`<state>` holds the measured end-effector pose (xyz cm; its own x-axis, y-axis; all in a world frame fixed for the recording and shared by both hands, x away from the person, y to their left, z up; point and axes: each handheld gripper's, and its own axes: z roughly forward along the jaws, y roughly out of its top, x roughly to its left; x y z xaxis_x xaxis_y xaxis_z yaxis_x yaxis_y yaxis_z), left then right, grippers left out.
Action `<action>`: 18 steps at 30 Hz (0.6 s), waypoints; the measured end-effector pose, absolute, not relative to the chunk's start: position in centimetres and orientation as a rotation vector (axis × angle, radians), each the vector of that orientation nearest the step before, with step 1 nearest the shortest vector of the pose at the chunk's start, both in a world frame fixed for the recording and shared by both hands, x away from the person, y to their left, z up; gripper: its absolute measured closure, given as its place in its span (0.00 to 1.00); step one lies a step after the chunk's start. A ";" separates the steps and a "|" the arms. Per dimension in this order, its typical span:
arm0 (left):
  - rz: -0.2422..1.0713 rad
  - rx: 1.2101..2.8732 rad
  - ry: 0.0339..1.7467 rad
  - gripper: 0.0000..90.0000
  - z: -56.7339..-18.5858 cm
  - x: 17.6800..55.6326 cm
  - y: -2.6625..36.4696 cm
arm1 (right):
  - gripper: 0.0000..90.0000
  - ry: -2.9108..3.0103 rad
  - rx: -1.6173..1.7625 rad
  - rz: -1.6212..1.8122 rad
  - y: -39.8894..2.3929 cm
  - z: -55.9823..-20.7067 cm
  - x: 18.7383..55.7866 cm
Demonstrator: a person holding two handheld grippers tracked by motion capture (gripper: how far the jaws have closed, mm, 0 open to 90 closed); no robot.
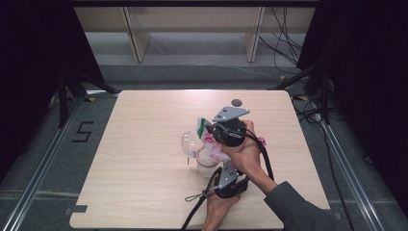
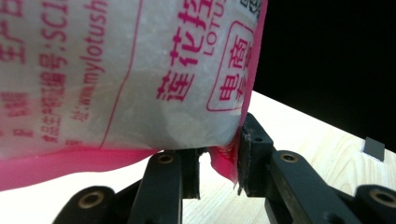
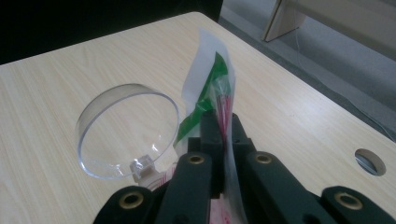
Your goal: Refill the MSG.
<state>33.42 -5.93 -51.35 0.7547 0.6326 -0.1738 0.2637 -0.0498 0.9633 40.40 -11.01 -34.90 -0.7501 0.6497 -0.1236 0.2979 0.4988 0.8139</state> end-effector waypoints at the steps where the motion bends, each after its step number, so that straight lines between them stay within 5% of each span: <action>1: 0.351 1.635 0.727 0.81 -51.3 33.4 -5.9 | 1.00 2.321 0.776 1.148 -10.9 -35.0 40.4; 18: 0.341 1.627 0.720 0.81 -51.2 33.4 -5.9 | 1.00 2.344 0.771 1.116 -10.4 -35.2 40.6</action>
<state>33.38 -5.88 -51.24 0.7607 0.6246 -0.1766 0.2591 -0.0427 0.9649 40.64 -10.38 -35.20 -0.7529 0.6430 -0.1401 0.2966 0.5216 0.8000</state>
